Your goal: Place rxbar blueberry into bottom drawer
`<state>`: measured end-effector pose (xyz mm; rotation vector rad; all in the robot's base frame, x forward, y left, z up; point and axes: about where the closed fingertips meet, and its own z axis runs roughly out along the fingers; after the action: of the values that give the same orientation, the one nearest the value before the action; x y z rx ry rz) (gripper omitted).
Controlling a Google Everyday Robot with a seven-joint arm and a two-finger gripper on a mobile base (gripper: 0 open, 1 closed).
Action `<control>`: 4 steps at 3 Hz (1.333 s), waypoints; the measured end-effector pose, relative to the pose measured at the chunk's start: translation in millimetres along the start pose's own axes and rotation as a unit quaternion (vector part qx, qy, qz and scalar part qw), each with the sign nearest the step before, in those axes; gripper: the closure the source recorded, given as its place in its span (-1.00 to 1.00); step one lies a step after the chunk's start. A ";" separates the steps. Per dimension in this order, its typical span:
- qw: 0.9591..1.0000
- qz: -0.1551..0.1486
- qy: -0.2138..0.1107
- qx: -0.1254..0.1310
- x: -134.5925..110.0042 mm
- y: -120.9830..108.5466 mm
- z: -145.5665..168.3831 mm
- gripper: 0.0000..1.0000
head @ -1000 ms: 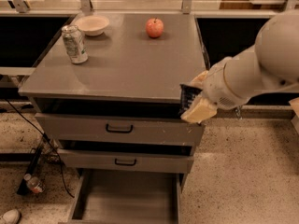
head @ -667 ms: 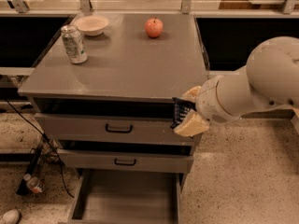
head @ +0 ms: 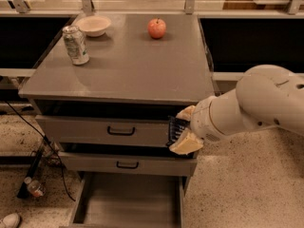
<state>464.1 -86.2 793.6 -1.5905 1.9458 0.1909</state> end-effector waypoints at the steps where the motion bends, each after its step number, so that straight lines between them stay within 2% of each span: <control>1: 1.000 0.010 -0.008 0.002 3.1 3.6 6.3 1.00; 2: 0.998 0.057 -0.030 -0.027 20.1 27.9 58.0 1.00; 3: 0.992 0.105 -0.031 -0.069 48.6 56.1 122.8 1.00; 4: 0.982 0.132 -0.015 -0.134 68.6 88.9 190.1 1.00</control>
Offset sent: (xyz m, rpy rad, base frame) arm -0.0068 0.0399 -0.1760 0.2389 0.2214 -0.1202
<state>444.3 -30.0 581.0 -1.4731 2.1759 0.6036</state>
